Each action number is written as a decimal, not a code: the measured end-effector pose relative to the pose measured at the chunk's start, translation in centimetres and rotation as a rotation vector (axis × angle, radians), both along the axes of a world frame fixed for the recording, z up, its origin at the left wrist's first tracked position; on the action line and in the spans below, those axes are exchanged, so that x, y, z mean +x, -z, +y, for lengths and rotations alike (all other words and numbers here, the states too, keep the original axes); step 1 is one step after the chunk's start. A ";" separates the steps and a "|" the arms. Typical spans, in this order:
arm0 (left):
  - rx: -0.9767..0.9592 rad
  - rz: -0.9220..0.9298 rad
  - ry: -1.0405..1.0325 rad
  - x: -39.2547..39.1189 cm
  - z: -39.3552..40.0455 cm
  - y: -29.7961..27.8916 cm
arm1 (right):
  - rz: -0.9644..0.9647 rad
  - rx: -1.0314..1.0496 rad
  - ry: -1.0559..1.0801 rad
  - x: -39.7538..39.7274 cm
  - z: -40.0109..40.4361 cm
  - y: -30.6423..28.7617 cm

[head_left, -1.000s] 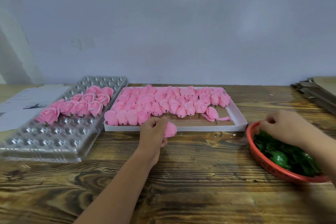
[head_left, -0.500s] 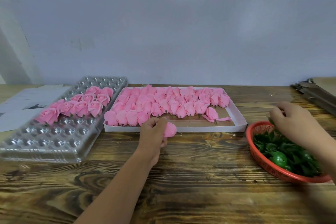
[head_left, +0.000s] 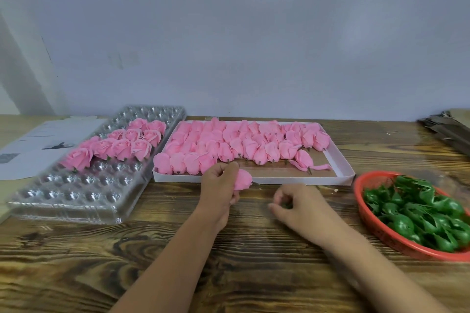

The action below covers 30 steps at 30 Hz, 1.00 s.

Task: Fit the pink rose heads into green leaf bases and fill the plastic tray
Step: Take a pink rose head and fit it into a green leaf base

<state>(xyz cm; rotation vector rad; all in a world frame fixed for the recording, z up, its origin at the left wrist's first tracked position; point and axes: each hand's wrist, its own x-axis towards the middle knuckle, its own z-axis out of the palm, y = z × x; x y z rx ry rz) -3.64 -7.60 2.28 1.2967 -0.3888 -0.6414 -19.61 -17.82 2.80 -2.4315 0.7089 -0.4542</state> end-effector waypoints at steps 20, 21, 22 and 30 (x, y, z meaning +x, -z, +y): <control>0.009 0.008 0.007 0.2 -0.2 0.3 | 0.247 -0.062 0.311 -4.1 1.4 1.2; 0.007 0.007 0.006 0.2 -0.2 0.3 | 0.249 -0.060 0.301 -4.0 1.6 1.1; 0.005 0.007 0.007 0.2 -0.2 0.3 | 0.235 -0.053 0.293 -3.9 1.7 1.0; 0.015 0.020 0.000 0.3 -0.2 0.3 | 0.155 -0.089 0.204 -2.0 1.1 0.9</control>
